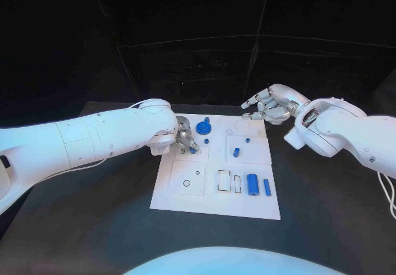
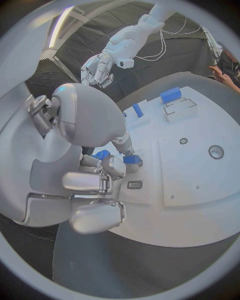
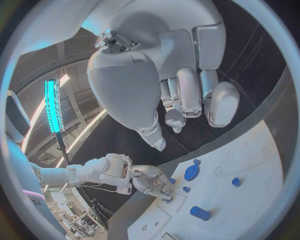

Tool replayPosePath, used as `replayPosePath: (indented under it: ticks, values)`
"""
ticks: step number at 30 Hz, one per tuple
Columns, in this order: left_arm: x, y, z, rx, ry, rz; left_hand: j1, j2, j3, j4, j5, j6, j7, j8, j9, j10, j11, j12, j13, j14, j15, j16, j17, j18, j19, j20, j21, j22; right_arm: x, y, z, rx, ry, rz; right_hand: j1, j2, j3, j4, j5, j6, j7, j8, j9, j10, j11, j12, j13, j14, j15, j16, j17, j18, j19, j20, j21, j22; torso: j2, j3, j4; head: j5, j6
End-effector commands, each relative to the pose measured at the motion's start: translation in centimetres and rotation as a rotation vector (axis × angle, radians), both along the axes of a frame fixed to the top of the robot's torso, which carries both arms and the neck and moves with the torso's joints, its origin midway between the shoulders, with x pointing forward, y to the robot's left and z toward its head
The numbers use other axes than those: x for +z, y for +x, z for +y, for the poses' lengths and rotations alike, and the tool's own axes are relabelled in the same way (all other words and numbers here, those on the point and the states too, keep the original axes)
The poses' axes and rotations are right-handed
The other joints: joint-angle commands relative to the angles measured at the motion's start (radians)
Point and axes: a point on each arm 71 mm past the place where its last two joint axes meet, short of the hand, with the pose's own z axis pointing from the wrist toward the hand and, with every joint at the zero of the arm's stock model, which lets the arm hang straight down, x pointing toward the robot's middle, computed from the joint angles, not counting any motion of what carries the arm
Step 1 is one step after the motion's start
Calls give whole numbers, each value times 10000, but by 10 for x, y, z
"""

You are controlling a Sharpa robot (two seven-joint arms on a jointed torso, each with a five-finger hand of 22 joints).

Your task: Assemble the parts on the task board

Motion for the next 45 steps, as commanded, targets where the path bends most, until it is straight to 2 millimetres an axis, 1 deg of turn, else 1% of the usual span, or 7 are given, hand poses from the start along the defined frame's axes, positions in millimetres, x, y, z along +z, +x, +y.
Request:
replayPosePath:
  ticks: [1, 14, 23, 35, 38, 40, 45]
  values:
    - [-3, -1, 0, -144, 322, 137, 4, 138, 1723, -1665, -32, -88, 6, 45, 5, 50, 33, -7, -11, 1057, 28, 31, 2634, -153, -5, 38, -44, -9, 1, 0, 1, 115, -15, -12, -16, 41, -36, 26, 54, 17, -45, 53, -8, 9, -28, 0, -13, 446, 5, -36, -6, 60, -72, -20, -64, -9, 3, -9, 5, 19, -12]
    - [-4, -2, 2, -235, 586, 236, -1, 129, 1749, -1685, -34, -94, 4, 53, 15, 49, 31, -8, -13, 1057, 28, 31, 2634, -155, -2, 38, -38, 2, 1, 0, 2, 136, -39, 5, -16, 41, -36, 26, 54, 17, -45, 53, -8, 9, -28, 0, -13, 446, 5, -36, -6, 60, -72, -20, -64, -9, -6, -13, 13, 15, -64]
    - [-4, -2, 6, -150, 603, 214, -10, 122, 1774, -1702, -36, -91, 2, 66, 26, 54, 30, -3, -10, 1057, 27, 31, 2634, -159, 4, 38, -27, 22, 0, 1, 2, 154, -45, 14, -16, 41, -36, 26, 54, 17, -45, 53, -8, 9, -28, 0, -13, 446, 5, -36, -6, 60, -72, -20, -64, -9, -2, -6, 1, 32, -80]
    - [-5, -2, 3, -301, 604, 284, -85, 86, 1801, -1712, -50, -62, -8, 114, 62, 83, 26, 23, 7, 1057, 25, 31, 2634, -164, 14, 36, -9, 55, 0, 1, 3, 165, -54, 22, -33, 50, -56, 53, 60, 16, -46, 57, -8, 11, -30, 3, -14, 446, 5, -42, -10, 63, -78, -20, -74, -28, -1, 0, 5, 25, -111]
    - [-5, -2, 1, -335, 610, 302, -336, 20, 1715, -1632, -81, 11, -58, 188, 113, 137, -2, 76, 40, 1057, 9, 31, 2634, -171, 28, 28, 13, 101, 0, 1, 3, 169, -57, 27, -33, 50, -56, 53, 60, 16, -46, 57, -8, 11, -30, 3, -14, 446, 5, -42, -10, 63, -78, -20, -74, -28, -4, 2, 6, 27, -120]
    - [-5, -2, 1, -342, 615, 306, -597, -36, 1479, -1489, -116, 87, -93, 228, 136, 163, -25, 111, 59, 1057, -6, 31, 2634, -174, 34, 19, 19, 121, 0, 1, 3, 171, -58, 30, -33, 50, -56, 53, 60, 16, -46, 57, -8, 11, -30, 3, -14, 446, 5, -42, -10, 63, -78, -20, -74, -28, -5, 3, 3, 28, -131]
    - [-5, 0, -1, -346, 641, 320, -1004, -12, 920, -1198, -137, 197, -136, 253, 150, 186, -62, 179, 107, 1057, -39, 31, 2634, -183, 50, -12, 42, 178, 0, 1, 3, 175, -60, 34, -33, 50, -56, 53, 60, 16, -46, 57, -8, 11, -30, 3, -14, 446, 5, -42, -10, 63, -78, -20, -74, -28, -1, 2, 0, 28, -138]
